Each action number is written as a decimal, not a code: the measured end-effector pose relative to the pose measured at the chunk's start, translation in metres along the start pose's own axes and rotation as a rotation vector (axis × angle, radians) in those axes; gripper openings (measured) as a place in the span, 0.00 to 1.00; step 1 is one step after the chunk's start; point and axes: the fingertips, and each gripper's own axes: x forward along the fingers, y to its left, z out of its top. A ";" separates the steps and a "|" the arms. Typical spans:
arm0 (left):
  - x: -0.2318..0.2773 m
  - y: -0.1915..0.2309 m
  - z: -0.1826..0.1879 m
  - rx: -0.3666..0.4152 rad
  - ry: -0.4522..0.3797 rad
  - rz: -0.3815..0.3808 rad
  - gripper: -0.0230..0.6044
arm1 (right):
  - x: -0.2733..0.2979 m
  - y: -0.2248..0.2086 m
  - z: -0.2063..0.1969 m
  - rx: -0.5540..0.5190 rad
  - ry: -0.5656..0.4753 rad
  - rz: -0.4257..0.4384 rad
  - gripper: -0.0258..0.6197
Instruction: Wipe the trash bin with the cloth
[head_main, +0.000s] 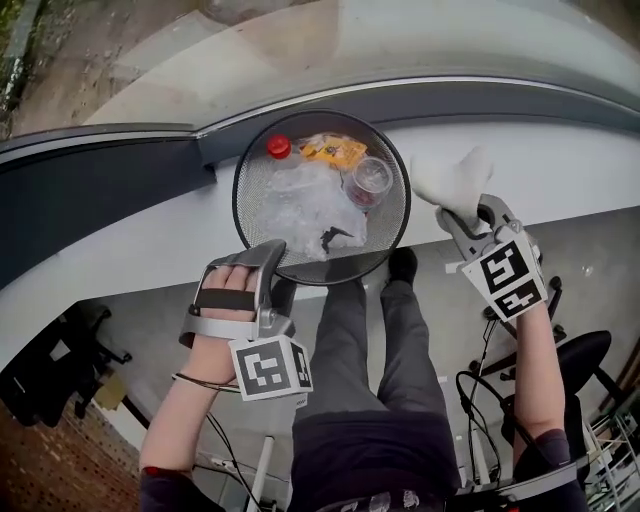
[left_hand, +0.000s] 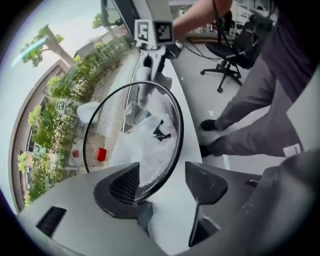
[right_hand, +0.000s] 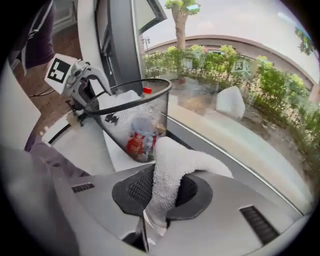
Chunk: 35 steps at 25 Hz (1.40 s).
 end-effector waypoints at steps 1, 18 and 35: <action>0.004 0.000 -0.001 0.015 0.007 0.005 0.48 | 0.000 -0.010 0.003 0.007 -0.001 -0.027 0.13; -0.015 0.000 0.098 -0.755 -0.326 -0.305 0.19 | 0.029 0.209 0.021 -0.340 0.000 0.488 0.13; -0.067 0.033 0.065 -0.933 -0.444 -0.173 0.19 | 0.015 -0.011 -0.074 -0.287 0.526 0.175 0.33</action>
